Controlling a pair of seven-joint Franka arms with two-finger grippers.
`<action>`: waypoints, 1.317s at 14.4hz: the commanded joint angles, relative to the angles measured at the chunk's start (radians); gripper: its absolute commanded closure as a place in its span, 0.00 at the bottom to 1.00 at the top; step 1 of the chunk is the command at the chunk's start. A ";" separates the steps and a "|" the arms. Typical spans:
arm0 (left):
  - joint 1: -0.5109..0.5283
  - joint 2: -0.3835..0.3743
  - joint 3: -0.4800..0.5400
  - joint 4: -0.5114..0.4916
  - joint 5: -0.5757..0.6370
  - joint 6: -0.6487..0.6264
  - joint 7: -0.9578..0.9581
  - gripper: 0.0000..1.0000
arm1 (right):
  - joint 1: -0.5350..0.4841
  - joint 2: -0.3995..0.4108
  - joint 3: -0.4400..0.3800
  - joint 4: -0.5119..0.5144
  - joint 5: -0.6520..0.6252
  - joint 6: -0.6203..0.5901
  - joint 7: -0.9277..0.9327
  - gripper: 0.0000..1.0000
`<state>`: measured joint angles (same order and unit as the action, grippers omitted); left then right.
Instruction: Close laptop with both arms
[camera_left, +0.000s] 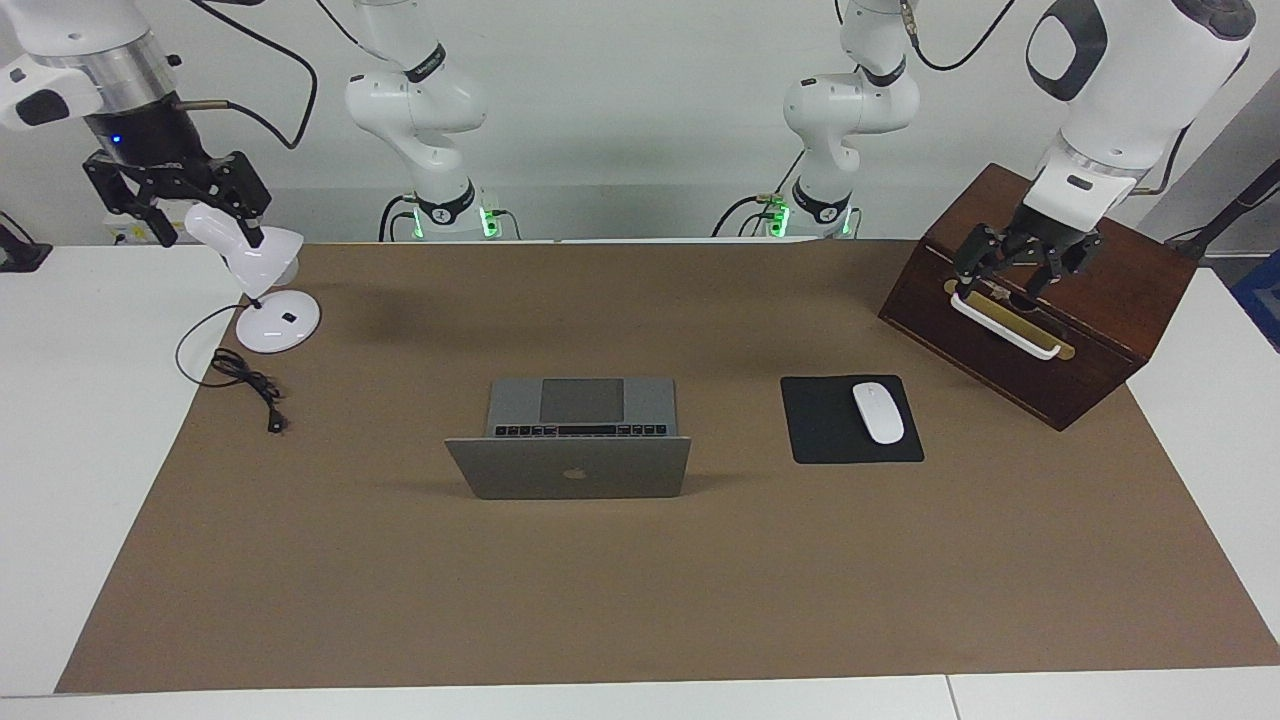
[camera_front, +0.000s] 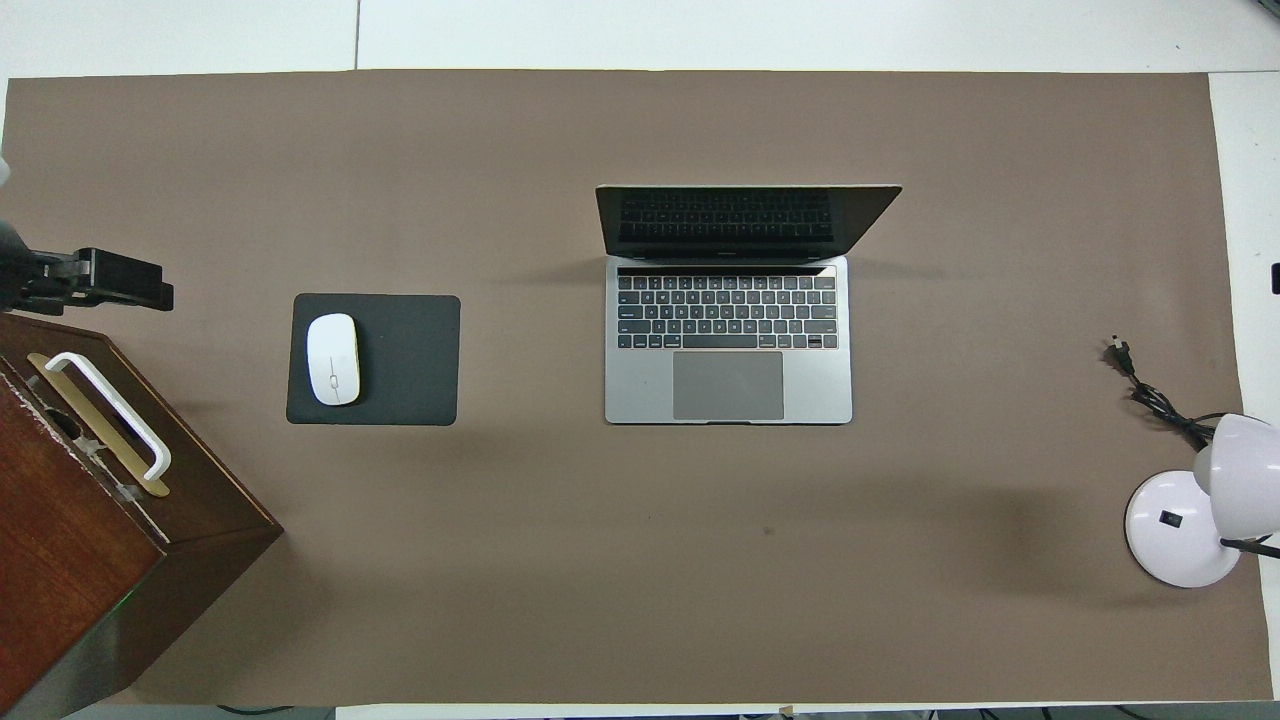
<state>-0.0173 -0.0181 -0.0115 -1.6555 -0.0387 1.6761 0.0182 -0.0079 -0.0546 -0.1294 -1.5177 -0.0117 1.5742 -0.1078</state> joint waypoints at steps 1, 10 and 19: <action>0.003 -0.031 -0.001 -0.036 0.019 0.016 -0.012 0.00 | -0.014 -0.024 0.007 -0.032 -0.007 0.023 0.016 0.00; -0.001 -0.033 0.001 -0.036 0.019 0.019 -0.010 0.00 | -0.021 -0.024 0.001 -0.036 -0.008 0.035 -0.052 0.00; 0.000 -0.033 0.001 -0.035 0.019 0.016 -0.015 0.00 | -0.026 0.346 0.013 0.305 0.002 0.161 -0.043 0.04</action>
<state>-0.0170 -0.0195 -0.0103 -1.6555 -0.0387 1.6762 0.0180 -0.0206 0.1516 -0.1293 -1.3878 -0.0119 1.7541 -0.1358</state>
